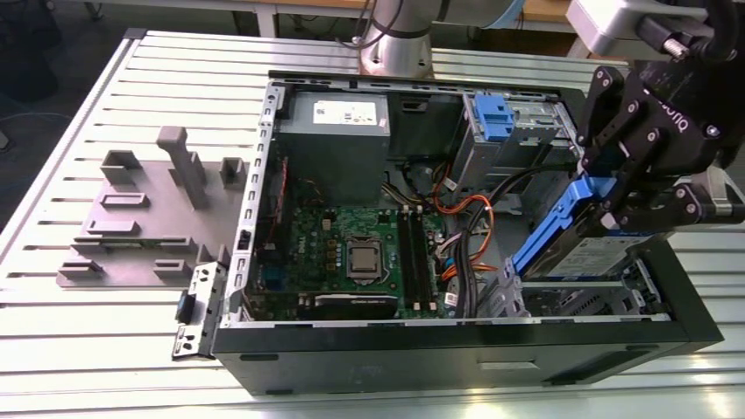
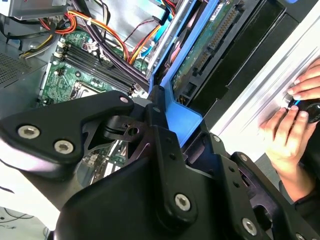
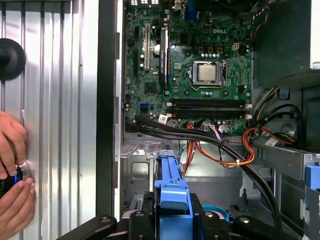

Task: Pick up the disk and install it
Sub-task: 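Insert the disk into the insertion slot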

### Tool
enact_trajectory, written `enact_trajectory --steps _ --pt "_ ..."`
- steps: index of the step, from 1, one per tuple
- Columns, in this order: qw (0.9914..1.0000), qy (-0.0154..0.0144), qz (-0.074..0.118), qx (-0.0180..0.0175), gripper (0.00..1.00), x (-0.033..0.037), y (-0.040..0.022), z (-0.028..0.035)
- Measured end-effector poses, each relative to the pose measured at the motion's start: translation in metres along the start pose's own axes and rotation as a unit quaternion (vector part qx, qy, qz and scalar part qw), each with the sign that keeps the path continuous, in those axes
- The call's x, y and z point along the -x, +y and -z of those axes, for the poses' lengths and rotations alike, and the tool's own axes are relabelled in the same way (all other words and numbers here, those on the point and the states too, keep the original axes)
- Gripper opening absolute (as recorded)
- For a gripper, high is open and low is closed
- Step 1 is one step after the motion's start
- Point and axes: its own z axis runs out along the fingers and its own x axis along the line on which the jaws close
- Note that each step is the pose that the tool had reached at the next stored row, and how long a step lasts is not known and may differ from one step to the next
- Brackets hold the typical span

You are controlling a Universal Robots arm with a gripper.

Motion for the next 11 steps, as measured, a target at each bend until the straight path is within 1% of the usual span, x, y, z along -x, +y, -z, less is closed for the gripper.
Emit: enact_trajectory --steps 4,11 --pt "1.00000 -0.0001 0.000 0.0000 0.36 0.0000 0.0000 -0.0005" --pt "1.00000 0.0000 0.000 -0.0002 0.36 0.0000 0.0000 -0.0036"
